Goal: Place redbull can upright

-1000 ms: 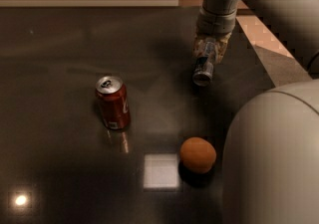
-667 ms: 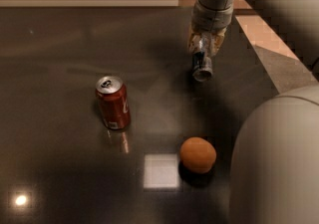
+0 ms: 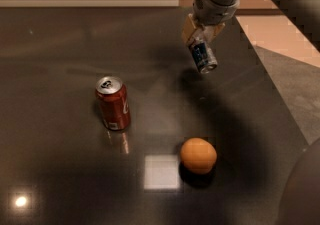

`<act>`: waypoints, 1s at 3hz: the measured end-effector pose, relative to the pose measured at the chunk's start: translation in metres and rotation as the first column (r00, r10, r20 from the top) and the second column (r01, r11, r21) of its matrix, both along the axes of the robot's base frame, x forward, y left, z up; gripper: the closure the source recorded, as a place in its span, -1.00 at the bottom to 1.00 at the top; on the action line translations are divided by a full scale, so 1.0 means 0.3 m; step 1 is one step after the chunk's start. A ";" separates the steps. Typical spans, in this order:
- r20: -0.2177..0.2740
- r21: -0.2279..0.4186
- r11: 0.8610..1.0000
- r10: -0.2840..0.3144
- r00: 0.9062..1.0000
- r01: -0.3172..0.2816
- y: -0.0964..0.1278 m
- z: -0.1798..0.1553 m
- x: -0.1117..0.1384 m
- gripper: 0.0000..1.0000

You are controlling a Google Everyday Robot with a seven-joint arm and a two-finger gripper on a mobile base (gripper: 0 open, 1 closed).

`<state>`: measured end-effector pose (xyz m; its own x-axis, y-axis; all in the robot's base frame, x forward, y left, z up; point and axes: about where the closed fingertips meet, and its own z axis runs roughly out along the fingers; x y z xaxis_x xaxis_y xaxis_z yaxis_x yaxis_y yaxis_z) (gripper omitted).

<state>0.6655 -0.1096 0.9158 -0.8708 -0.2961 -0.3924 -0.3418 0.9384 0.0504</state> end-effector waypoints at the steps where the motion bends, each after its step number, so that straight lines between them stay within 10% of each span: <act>1: 0.083 0.037 0.987 0.150 0.985 -0.154 0.016 0.044 -0.006 1.00; 2: 0.173 0.064 0.951 0.288 0.942 -0.303 0.023 0.081 -0.019 1.00; 3: 0.271 0.068 0.902 0.395 0.878 -0.427 0.029 0.113 -0.032 1.00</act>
Offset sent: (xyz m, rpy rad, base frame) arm -0.0147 0.0048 0.0424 0.1346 -0.2775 0.5028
